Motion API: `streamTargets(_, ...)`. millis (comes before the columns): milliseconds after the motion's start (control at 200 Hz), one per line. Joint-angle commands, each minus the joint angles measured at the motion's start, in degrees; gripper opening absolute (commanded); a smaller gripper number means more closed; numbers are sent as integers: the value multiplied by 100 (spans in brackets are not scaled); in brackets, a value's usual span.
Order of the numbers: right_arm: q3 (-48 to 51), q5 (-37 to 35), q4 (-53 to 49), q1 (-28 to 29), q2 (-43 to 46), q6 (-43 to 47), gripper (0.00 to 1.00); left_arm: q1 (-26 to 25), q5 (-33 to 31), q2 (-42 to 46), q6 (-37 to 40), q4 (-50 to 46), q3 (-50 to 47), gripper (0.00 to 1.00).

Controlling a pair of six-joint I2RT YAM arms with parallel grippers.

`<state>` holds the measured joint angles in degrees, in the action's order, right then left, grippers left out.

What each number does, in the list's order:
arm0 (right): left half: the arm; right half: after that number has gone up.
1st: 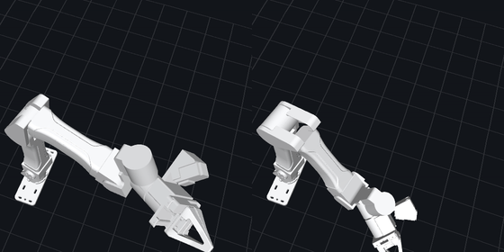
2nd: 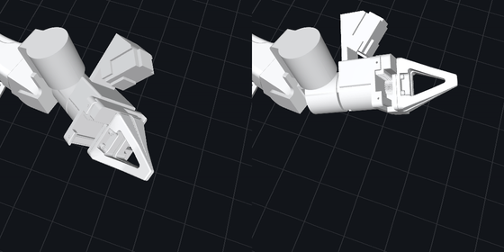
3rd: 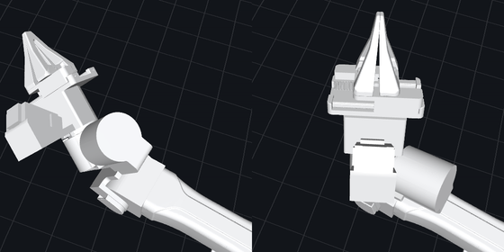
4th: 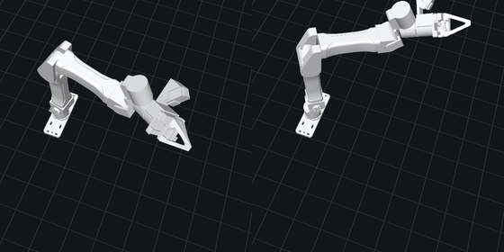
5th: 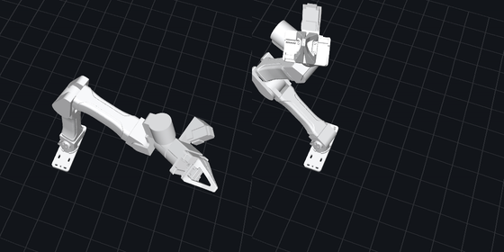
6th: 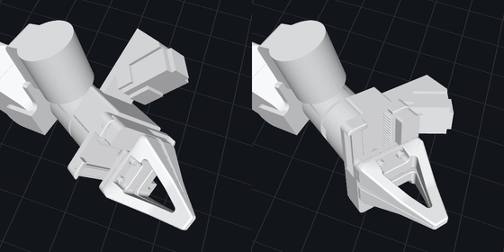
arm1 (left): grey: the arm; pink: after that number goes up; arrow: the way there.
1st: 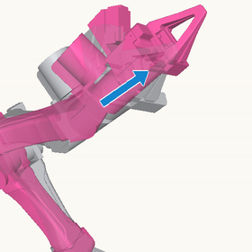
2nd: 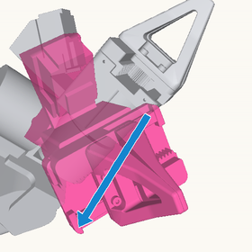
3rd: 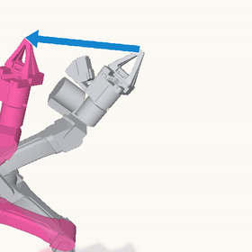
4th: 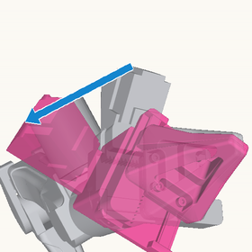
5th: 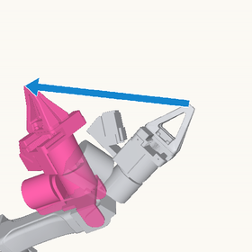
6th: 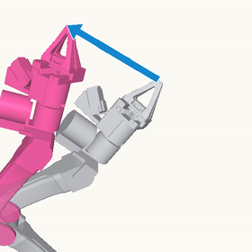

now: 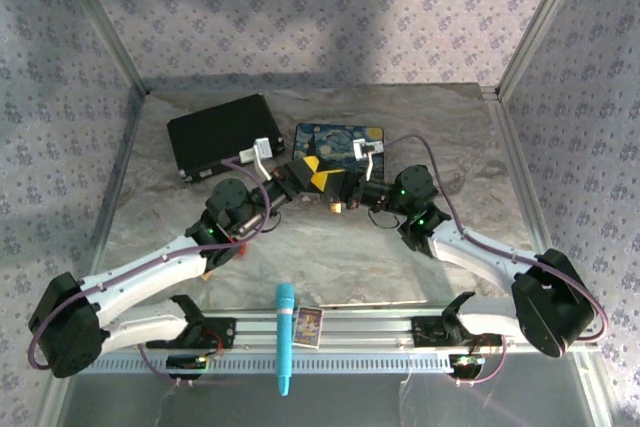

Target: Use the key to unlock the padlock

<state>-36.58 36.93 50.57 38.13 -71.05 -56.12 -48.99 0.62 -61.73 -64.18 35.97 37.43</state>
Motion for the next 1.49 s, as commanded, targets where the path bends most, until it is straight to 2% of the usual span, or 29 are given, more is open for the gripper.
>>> streamTargets(0, -45, -26, -190, -12, 161, 213, 0, -42, 210, -10, -90, 116, -10, 0)
streamTargets(70, -26, -140, -586, -7, 316, 418, 0, -45, 145, 27, -59, -40, 17, 0)
streamTargets(90, -17, -165, -723, -7, 383, 500, 0, -45, 107, 49, -47, -118, 32, 3)
streamTargets(115, -21, -189, -889, -5, 445, 624, 0, -36, 55, 74, -42, -259, 61, 10)
streamTargets(175, -55, -235, -1407, 13, 638, 930, 0, -25, -111, 172, 5, -685, 154, 36)
streamTargets(215, -73, -292, -1713, 48, 751, 1162, 0, -18, -186, 266, 99, -835, 184, 48)
streamTargets(275, -87, -367, -2153, 97, 922, 1495, 0, -4, -225, 364, 218, -859, 190, 60)
streamTargets(345, -36, -428, -2394, 121, 1073, 1673, 0, -5, -216, 390, 289, -1007, 284, 65)
streamTargets(415, -50, -395, -2541, 177, 1181, 1841, 0, 3, -133, 324, 286, -1032, 342, 66)
streamTargets(535, -235, -722, -3473, 369, 1345, 2516, 0, -2, -12, 207, 124, -1037, 420, 62)
streamTargets(640, -208, -691, -3485, 327, 1391, 2498, 0, 0, 26, 200, 114, -1066, 432, 57)
streamTargets(755, -205, -983, -3610, 371, 1471, 2624, 0, -1, 16, 215, 84, -1296, 468, 53)
streamTargets(850, -334, -1699, -4135, 569, 1584, 3056, 0, -1, -153, 206, -215, -2254, 714, 46)
streamTargets(975, -655, -3841, -5198, 1302, 1673, 3961, 0, -31, -198, 50, -612, -3368, 1113, 43)
streamTargets(1114, -840, -5192, -5598, 1752, 1606, 4366, 0, -31, -112, -228, -1121, -3756, 1250, 42)
streamTargets(1319, -1162, -5778, -5921, 1921, 1334, 4891, 0, -86, -73, -591, -1482, -3988, 1339, 39)
streamTargets(1489, -1255, -5663, -6113, 2059, 1183, 5269, 0, -67, -169, -557, -1870, -3872, 1176, 40)
